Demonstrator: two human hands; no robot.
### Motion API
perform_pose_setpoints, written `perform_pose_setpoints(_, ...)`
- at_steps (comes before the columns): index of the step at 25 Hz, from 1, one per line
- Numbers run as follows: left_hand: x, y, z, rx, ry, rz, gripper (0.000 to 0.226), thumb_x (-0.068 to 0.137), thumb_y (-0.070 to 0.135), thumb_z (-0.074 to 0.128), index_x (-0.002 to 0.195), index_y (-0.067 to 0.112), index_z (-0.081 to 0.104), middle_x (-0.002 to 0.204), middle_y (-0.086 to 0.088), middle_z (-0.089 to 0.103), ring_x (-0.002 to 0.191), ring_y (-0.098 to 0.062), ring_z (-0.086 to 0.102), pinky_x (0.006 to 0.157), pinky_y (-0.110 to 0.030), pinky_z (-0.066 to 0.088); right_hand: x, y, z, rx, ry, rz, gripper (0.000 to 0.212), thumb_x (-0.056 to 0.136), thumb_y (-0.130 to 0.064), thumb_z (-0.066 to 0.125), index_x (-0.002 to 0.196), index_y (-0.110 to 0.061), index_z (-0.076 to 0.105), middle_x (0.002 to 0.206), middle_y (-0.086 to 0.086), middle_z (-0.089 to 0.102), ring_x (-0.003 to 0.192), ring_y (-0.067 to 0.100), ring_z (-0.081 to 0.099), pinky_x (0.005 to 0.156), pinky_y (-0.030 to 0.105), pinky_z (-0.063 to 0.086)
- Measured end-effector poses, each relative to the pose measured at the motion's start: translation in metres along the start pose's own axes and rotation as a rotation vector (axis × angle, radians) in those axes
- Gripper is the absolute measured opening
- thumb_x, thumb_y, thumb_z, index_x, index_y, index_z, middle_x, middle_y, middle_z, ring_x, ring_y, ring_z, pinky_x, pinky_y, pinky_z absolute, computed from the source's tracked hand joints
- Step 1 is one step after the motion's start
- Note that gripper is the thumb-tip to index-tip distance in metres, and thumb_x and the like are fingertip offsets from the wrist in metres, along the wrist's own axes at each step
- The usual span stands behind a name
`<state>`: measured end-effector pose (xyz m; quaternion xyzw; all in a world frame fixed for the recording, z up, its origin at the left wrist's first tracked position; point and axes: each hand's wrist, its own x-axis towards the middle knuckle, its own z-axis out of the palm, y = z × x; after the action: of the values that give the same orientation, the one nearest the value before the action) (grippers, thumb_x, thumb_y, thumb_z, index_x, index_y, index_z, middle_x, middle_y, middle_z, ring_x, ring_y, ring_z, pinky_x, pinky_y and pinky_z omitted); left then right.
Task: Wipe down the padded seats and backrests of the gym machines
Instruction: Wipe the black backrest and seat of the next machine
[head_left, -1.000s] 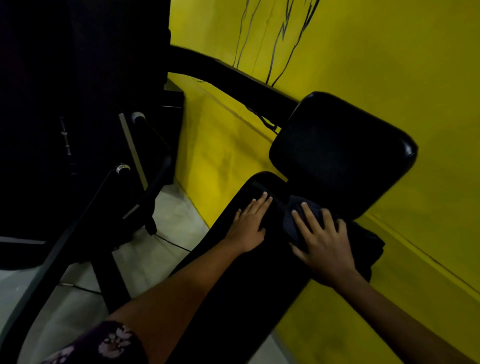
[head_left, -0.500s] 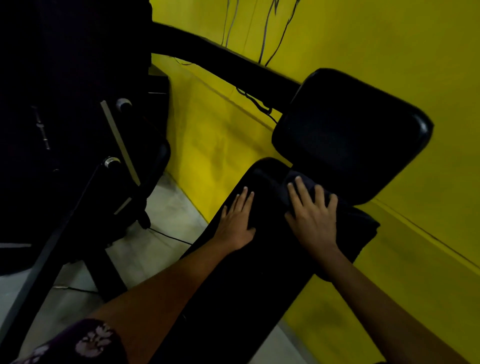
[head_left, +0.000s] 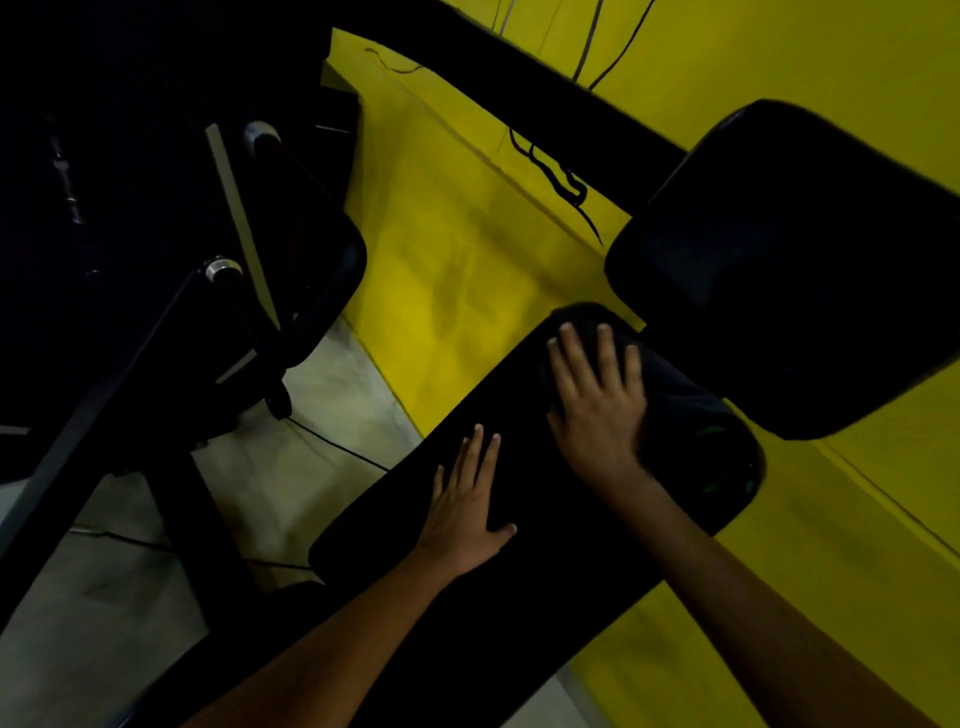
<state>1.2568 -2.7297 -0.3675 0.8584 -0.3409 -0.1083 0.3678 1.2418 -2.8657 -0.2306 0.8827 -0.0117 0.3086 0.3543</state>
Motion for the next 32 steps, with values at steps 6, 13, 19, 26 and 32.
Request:
perform_pose_setpoints(6,-0.005,-0.018,0.004,-0.006,-0.034,0.010,0.106,0.082,0.044,0.064,0.146,0.032,-0.020,0.154,0.012,-0.027,0.145,-0.012,-0.015,0.115,-0.049,0.007,-0.020,-0.014,0.003,0.026,0.007,0.356,0.067,0.076,-0.031,0.044,0.140,-0.015,0.046,0.147,0.004,0.042,0.138,0.032,0.025,0.116,0.048,-0.005)
perform_pose_setpoints(13,-0.012,-0.032,0.003,0.116,-0.123,-0.015,0.108,0.082,0.038,0.066,0.145,0.035,-0.021,0.153,0.014,-0.028,0.146,-0.020,-0.011,0.114,-0.052,0.010,-0.119,-0.090,-0.001,0.065,-0.102,0.473,0.059,0.089,-0.034,0.043,0.146,-0.018,0.035,0.159,-0.004,0.012,0.147,0.025,0.007,0.117,0.049,0.000)
perform_pose_setpoints(19,-0.011,-0.044,0.008,0.046,-0.117,0.076,0.110,0.081,0.033,0.069,0.138,0.041,-0.024,0.143,0.022,-0.035,0.145,-0.017,-0.013,0.114,-0.051,0.012,-0.084,-0.052,-0.003,-0.006,0.035,0.850,0.066,0.087,-0.033,0.055,0.147,-0.014,0.034,0.152,0.006,0.032,0.140,0.035,0.018,0.116,0.048,0.005)
perform_pose_setpoints(26,-0.031,-0.063,0.020,0.092,-0.163,0.068,0.103,0.084,0.029,0.066,0.147,0.034,-0.015,0.155,0.010,-0.025,0.146,-0.017,-0.013,0.115,-0.051,0.010,-0.150,-0.073,0.003,0.077,-0.069,0.503,0.061,0.091,-0.041,0.041,0.146,-0.014,0.036,0.152,0.005,0.033,0.145,0.030,0.010,0.117,0.046,0.001)
perform_pose_setpoints(32,-0.065,-0.097,0.036,0.120,-0.239,-0.030,0.101,0.087,0.028,0.064,0.147,0.031,-0.018,0.155,0.009,-0.026,0.146,-0.018,-0.014,0.117,-0.052,0.008,-0.112,-0.093,0.018,0.071,-0.041,0.518,0.067,0.082,-0.036,0.052,0.142,-0.010,0.040,0.149,0.008,0.039,0.138,0.035,0.021,0.117,0.043,0.001)
